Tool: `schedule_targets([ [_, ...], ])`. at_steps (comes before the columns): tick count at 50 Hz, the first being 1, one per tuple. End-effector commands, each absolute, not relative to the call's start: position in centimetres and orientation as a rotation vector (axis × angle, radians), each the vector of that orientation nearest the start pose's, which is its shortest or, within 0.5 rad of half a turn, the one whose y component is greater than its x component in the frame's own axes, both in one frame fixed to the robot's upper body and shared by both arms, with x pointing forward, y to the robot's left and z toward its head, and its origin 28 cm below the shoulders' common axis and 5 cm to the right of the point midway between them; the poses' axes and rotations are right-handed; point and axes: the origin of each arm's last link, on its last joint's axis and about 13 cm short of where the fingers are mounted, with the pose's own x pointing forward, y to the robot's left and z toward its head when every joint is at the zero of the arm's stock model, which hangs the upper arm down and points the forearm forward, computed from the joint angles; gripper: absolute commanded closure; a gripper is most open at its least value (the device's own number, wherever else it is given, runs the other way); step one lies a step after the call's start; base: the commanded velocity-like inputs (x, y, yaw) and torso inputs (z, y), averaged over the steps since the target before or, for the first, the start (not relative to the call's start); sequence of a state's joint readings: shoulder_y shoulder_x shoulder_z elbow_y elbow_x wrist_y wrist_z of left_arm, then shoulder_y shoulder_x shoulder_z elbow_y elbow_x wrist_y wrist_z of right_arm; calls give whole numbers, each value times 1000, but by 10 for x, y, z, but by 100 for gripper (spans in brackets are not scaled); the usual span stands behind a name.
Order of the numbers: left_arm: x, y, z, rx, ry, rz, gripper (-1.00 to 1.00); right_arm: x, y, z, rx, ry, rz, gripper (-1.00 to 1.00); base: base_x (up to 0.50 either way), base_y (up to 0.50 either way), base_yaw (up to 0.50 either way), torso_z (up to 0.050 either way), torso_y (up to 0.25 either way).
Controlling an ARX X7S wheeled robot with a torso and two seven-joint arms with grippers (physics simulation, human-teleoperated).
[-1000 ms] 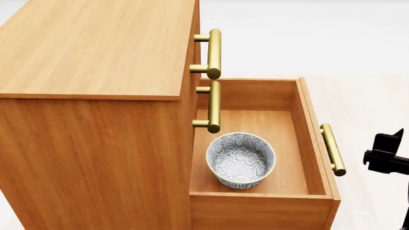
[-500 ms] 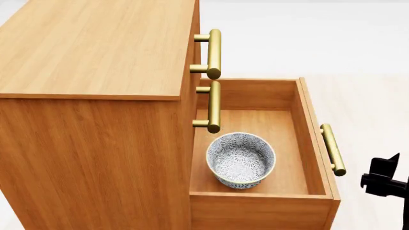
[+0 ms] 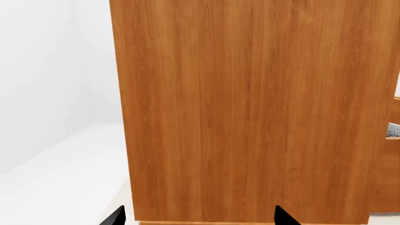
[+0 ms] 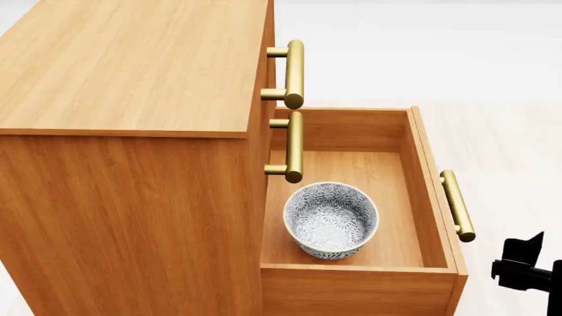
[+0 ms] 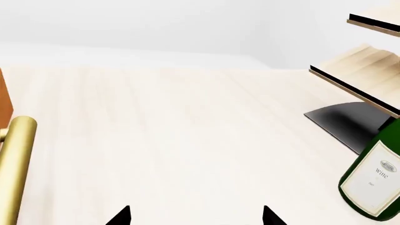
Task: Put the bowl in the bottom drawer of the cabinet and close it.
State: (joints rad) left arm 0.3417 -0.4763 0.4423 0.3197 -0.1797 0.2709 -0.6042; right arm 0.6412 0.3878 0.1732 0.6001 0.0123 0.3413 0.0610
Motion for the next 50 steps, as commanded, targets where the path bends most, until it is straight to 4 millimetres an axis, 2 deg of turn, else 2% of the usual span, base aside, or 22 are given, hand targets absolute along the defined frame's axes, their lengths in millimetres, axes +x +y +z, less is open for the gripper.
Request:
schedule_targets([
  [1,110,208,27,26,-100,45,-100,315,-262,67,-191,259,-447,-100,0,0,0,0,0],
  [14,111,208,26,27,-101,45,-100,314,-258,57,-221,277,-431,-100,0,0,0,0,0],
  [50,111,208,26,21,-102,50,-100,315,-239,52,-232,283,-348,-100,0,0,0,0,0],
])
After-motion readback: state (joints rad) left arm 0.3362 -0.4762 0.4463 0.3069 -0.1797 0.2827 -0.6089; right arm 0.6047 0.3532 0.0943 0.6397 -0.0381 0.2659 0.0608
